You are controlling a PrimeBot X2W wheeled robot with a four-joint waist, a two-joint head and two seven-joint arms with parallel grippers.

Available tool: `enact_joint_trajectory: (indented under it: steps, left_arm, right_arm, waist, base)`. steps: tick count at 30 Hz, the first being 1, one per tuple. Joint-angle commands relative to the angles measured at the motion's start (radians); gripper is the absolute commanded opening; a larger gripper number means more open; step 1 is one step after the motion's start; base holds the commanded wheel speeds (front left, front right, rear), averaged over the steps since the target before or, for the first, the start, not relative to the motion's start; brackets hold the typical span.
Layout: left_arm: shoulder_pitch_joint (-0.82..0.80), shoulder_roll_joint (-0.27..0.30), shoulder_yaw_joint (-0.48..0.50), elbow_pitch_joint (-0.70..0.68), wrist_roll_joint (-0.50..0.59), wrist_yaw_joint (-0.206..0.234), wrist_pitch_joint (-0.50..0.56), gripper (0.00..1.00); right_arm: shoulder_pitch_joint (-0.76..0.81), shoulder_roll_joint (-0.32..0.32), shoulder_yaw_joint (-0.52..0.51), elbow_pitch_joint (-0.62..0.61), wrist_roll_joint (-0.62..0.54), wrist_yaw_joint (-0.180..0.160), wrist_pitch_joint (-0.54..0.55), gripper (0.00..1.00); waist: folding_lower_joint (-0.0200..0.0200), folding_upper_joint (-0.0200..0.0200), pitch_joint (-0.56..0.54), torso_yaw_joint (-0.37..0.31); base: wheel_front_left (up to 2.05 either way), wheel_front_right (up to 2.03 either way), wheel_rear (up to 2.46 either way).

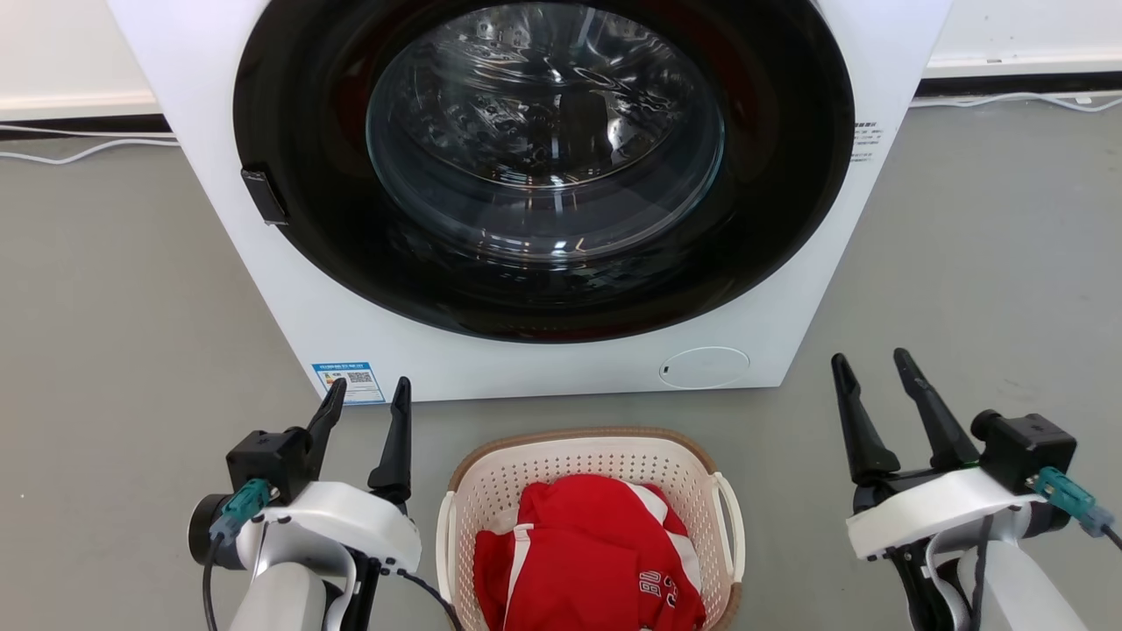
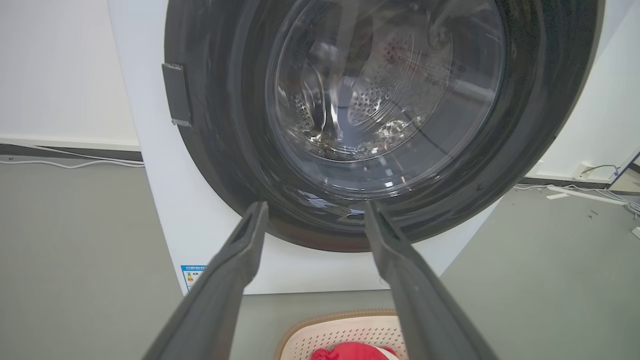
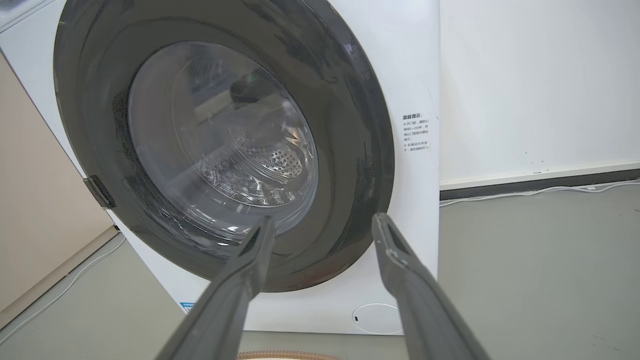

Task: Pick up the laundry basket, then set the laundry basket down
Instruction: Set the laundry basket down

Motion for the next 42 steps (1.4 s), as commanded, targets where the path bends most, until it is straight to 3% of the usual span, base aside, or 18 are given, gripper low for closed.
enact_joint_trajectory:
  steps: [1, 19, 42]
  left_arm:
    - [0.001, 0.014, 0.026, -0.047, -0.01, 0.008, -0.006, 1.0]
    - [0.107, 0.014, 0.002, -0.228, 0.001, 0.063, -0.006, 1.0]
    - [0.116, 0.014, -0.005, -0.23, -0.018, 0.072, -0.006, 1.0]
  right_arm:
    - [0.005, 0.003, 0.003, -0.044, -0.018, 0.007, -0.014, 1.0]
    - [0.075, 0.024, -0.098, -0.117, -0.092, 0.007, -0.014, 1.0]
    - [0.066, 0.029, -0.095, -0.118, -0.092, 0.007, -0.014, 1.0]
  waist:
    - [0.0001, -0.0001, -0.004, 0.001]
    - [0.0001, -0.0001, -0.032, 0.003]
    - [0.0001, -0.0001, -0.018, 0.004]
  base:
    - [0.0, 0.0, 0.0]
    - [0.0, 0.0, 0.0]
    - [0.0, 0.0, 0.0]
